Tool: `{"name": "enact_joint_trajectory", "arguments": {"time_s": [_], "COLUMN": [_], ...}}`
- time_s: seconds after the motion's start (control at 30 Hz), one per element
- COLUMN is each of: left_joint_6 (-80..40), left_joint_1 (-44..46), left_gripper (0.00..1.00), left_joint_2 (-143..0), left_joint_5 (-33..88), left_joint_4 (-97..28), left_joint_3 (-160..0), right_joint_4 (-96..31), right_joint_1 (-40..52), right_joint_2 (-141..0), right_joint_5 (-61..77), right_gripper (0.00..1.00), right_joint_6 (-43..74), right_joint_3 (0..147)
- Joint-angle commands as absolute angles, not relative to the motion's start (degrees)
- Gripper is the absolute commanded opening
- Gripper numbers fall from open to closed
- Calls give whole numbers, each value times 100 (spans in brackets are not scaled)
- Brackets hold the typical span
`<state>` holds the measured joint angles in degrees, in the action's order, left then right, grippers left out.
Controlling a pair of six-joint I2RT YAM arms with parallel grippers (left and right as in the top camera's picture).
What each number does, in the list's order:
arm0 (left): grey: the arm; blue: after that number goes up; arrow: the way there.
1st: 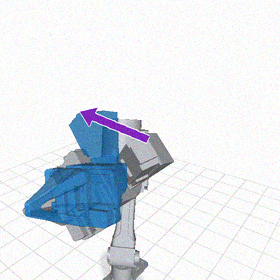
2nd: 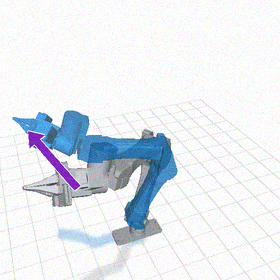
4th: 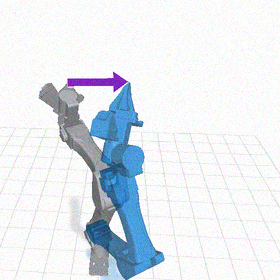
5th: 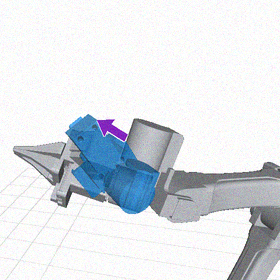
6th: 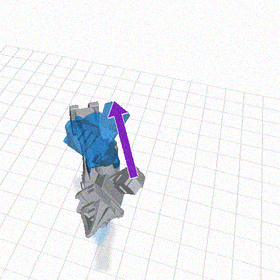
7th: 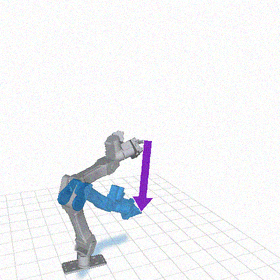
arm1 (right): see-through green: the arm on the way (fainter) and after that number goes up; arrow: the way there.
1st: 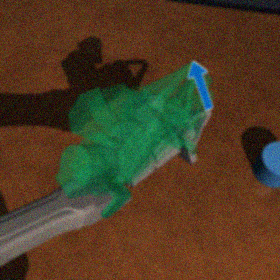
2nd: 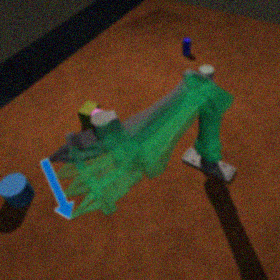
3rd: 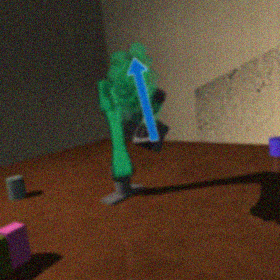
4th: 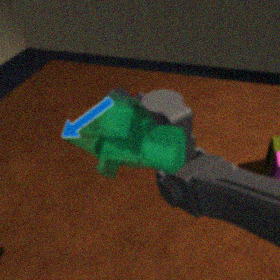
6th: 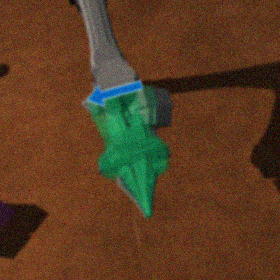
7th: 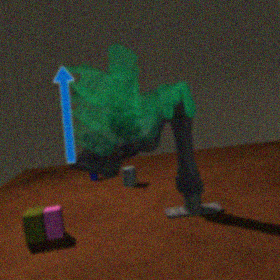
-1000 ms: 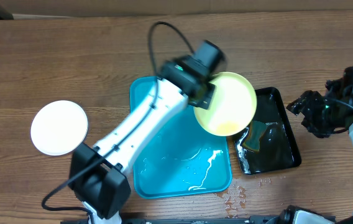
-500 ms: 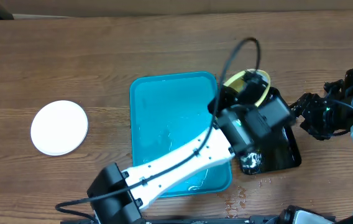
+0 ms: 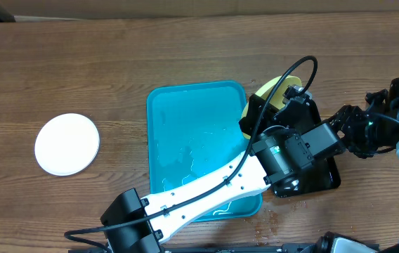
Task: Clean dirty plates on tray and stack at the side
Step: 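Carry the yellow plate left and stack it on the pink plate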
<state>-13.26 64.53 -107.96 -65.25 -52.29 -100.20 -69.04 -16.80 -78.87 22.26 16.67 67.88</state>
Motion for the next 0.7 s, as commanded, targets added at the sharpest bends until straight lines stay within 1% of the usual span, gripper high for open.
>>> {"name": "enact_joint_trajectory", "arguments": {"time_s": [0.0, 0.3, 0.47, 0.57, 0.67], "left_joint_6": [-1280, -1225, -1164, -1155, -1232], "left_joint_1": [6464, 6464, 6449, 6453, 6337], "left_gripper": [4, 4, 4, 4, 4], "left_joint_2": [-10847, -10847, -10818, -10713, -10674], "left_joint_5": [-6759, -6748, -6254, -6698, -5760], "left_joint_4": [-5186, -5188, -5225, -5321, -5325], "left_joint_3": [-10154, -10154, -10160, -10204, -10204], "right_joint_4": [-6893, -6914, -6925, -6978, -6989], "right_joint_1": [-1695, -1695, -1695, -1695, -1695], "right_joint_2": [-7850, -7850, -7850, -7850, -7850], "right_joint_5": [2259, 2259, 2259, 2259, 2259], "right_gripper": [66, 66, 66, 66, 66], "right_joint_6": [1621, 1601, 1601, 1535, 1494], "right_joint_3": [6860, 6860, 6860, 6860, 6860]}}
